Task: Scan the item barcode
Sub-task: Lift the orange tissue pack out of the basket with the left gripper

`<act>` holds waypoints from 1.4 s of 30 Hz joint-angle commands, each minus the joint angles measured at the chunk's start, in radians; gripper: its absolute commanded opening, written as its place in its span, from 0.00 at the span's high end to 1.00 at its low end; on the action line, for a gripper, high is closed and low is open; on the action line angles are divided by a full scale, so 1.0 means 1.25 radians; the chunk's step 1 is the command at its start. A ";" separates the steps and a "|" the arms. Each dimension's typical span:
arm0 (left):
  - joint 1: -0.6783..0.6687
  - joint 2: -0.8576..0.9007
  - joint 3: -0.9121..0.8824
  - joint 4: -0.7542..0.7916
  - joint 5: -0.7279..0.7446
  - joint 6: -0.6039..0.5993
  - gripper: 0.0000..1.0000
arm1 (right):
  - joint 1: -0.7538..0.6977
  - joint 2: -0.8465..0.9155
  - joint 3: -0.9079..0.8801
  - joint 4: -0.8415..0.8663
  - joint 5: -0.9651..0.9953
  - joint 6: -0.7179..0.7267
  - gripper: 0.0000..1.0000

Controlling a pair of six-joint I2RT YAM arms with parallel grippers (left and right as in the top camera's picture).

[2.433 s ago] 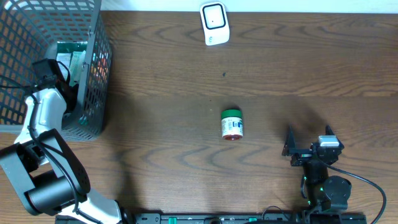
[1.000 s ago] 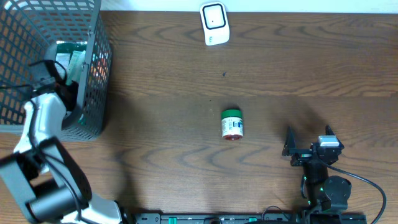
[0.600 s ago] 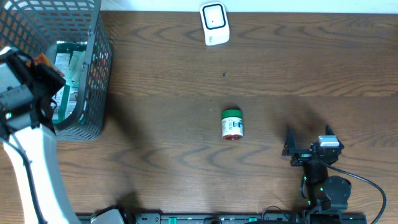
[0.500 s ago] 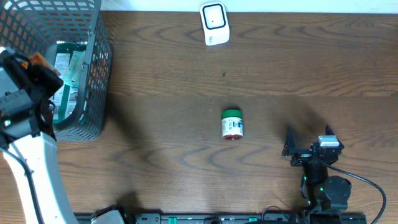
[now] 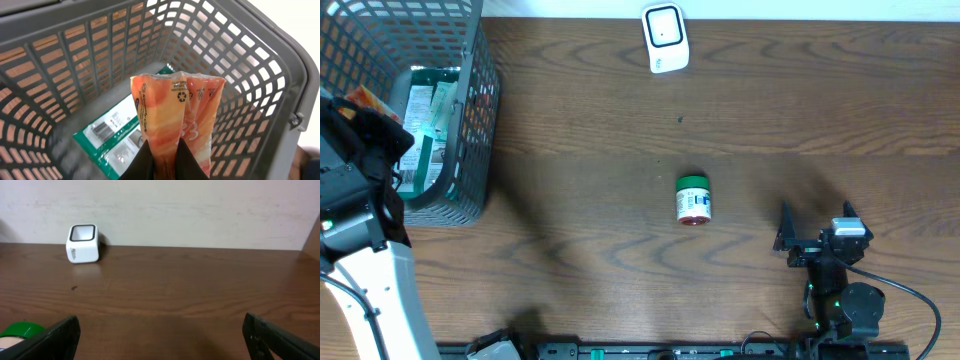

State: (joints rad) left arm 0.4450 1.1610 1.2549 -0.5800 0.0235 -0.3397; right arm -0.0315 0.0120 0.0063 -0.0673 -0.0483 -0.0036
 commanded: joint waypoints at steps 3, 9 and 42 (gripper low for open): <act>0.002 -0.006 0.074 -0.048 0.085 0.014 0.93 | 0.011 -0.004 -0.001 -0.003 0.005 0.005 0.01; 0.002 -0.006 0.160 -0.109 0.175 0.013 0.93 | 0.011 -0.004 -0.001 -0.004 0.005 0.005 0.01; -0.536 0.345 0.034 -0.233 0.457 0.044 0.92 | 0.011 -0.004 -0.001 -0.003 0.005 0.005 0.01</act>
State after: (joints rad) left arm -0.1791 1.5379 1.2999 -0.8787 0.6029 -0.3092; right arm -0.0315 0.0120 0.0063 -0.0677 -0.0483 -0.0036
